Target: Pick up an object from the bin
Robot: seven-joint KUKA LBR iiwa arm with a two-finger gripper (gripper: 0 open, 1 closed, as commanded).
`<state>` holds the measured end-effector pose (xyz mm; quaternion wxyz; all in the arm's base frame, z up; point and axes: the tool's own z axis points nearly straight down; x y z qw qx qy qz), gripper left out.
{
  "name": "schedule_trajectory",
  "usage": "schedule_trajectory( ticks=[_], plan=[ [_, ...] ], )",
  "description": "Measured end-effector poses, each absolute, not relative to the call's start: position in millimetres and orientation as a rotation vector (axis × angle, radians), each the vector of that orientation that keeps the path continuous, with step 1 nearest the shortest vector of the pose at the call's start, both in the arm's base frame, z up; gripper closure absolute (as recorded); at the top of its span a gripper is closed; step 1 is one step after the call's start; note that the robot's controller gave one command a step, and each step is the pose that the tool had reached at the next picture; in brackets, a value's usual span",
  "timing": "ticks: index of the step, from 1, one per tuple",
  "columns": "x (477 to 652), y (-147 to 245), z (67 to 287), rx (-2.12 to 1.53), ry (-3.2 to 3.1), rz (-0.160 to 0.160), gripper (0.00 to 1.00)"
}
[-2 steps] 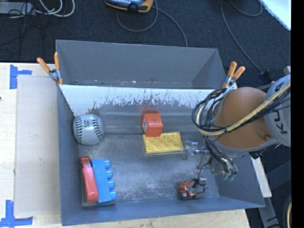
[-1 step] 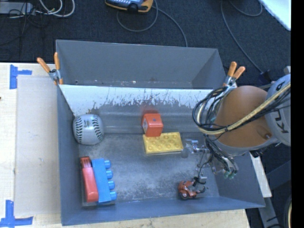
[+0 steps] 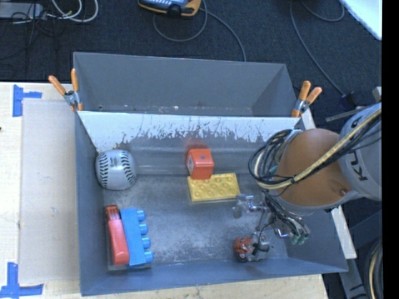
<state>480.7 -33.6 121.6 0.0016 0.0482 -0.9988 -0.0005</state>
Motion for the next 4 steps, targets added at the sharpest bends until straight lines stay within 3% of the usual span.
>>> schedule_trajectory(
  ticks=[1, 2, 3, 4],
  plan=[
    [478.6, -35, 88, 0.199, -3.131, -0.002, 0.00],
    [471.1, -44, 108, 0.176, -3.132, -0.003, 0.00],
    [476.8, -48, 80, 0.221, -3.137, -0.001, 0.00],
    [470.3, -52, 69, 0.352, -3.116, -0.004, 1.00]
  ],
)
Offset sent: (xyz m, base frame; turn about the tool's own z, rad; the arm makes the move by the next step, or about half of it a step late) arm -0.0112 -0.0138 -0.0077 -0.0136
